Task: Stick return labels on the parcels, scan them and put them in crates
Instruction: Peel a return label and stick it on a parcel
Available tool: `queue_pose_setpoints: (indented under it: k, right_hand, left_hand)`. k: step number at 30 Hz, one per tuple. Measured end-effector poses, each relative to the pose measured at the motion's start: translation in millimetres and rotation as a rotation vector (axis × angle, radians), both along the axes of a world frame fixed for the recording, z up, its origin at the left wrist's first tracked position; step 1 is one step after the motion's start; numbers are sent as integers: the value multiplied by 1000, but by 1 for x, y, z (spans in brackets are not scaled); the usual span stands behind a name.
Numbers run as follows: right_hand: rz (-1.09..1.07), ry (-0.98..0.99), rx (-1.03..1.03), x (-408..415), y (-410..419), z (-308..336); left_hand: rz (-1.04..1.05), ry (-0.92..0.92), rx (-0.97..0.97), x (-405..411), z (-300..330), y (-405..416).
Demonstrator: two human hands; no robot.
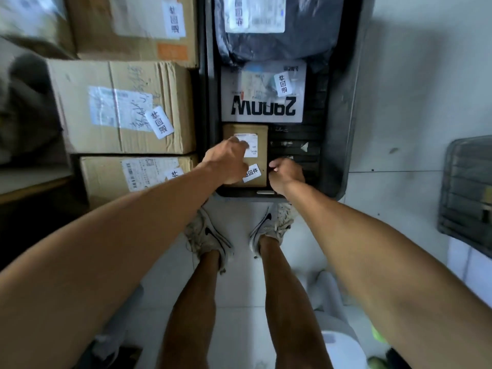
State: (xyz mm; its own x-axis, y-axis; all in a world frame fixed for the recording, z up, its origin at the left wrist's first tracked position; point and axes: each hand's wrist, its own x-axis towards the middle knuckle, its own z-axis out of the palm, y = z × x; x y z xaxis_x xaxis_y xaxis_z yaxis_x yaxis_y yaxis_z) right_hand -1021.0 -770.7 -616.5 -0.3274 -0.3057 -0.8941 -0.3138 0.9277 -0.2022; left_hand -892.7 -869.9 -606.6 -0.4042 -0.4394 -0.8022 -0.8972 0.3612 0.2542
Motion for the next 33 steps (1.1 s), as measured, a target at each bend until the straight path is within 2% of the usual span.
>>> queue_pose_setpoints:
  k: [4, 9, 14, 20, 24, 27, 33]
  right_hand:
    - [68, -8, -33, -5, -14, 121]
    - [220, 85, -75, -5, -18, 302]
    - [505, 192, -159, 10, -31, 460]
    - [986, 326, -246, 59, -89, 533]
    - [1374, 469, -473, 144, -139, 587]
    - [1603, 551, -707, 223, -148, 631]
    - [2010, 441, -1072, 401, -83, 697]
  left_hand:
    - [12, -32, 30, 13, 120, -4]
    - [60, -15, 28, 37, 293, -7]
    - [70, 53, -141, 80, 448, -15]
    - [189, 5, -478, 166, 556, -20]
    - [357, -205, -753, 246, 609, 10]
    - [544, -394, -795, 307, 653, 64]
    - [1029, -699, -834, 419, 715, 230]
